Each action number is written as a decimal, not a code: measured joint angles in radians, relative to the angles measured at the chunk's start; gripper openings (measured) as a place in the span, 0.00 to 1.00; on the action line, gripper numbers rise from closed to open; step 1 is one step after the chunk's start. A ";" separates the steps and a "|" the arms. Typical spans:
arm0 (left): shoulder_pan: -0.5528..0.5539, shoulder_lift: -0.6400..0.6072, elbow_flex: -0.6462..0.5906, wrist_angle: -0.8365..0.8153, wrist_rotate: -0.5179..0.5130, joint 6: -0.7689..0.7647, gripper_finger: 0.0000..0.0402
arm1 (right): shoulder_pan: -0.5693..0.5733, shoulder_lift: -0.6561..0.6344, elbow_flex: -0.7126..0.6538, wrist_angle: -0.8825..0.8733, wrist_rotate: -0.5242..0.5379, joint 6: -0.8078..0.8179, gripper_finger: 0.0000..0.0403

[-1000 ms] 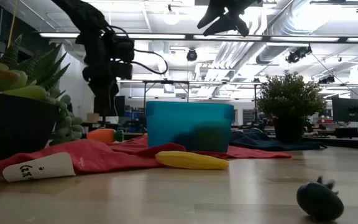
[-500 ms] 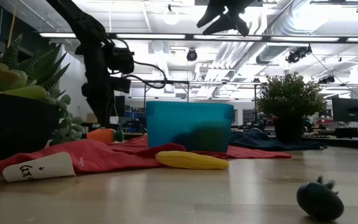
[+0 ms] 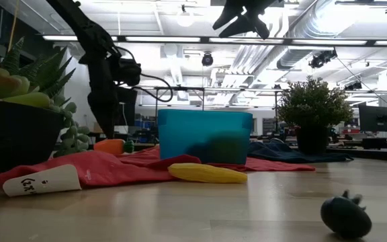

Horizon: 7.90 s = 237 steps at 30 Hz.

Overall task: Pick and placing Produce into tupperware
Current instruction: Put the carrot into the blue bin, then put the croissant into the blue bin

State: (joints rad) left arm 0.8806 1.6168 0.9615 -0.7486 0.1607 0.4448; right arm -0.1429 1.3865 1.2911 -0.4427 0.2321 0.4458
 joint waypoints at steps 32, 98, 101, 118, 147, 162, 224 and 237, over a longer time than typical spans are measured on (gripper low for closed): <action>-0.017 0.005 0.000 0.005 0.004 0.074 0.71 | -0.001 0.000 0.000 0.000 0.006 -0.014 0.32; -0.026 0.005 -0.107 0.127 -0.011 -0.007 0.35 | -0.001 0.000 0.000 -0.001 0.008 -0.024 0.32; -0.026 0.005 -0.107 0.126 -0.011 -0.018 0.35 | -0.001 0.000 0.000 -0.001 0.008 -0.024 0.32; -0.024 0.003 0.029 0.003 0.091 -0.066 0.36 | -0.001 0.000 0.000 -0.001 0.019 -0.028 0.32; -0.415 0.002 0.398 -0.182 0.207 -0.192 0.36 | -0.001 -0.026 0.000 -0.002 0.027 -0.089 0.32; -0.571 0.001 0.435 -0.037 0.071 -0.326 0.36 | 0.034 -0.247 0.002 -0.060 0.023 -0.148 0.32; -0.509 0.158 0.435 -0.121 0.064 -0.325 0.37 | 0.217 -0.299 0.000 -0.377 0.238 0.049 0.32; -0.348 0.116 0.435 -0.186 0.031 -0.441 0.40 | 0.215 -0.299 0.000 -0.378 0.287 0.044 0.32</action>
State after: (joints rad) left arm 0.5327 1.7325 1.3960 -0.9346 0.1913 0.0033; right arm 0.0723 1.0870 1.2915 -0.8207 0.5186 0.4895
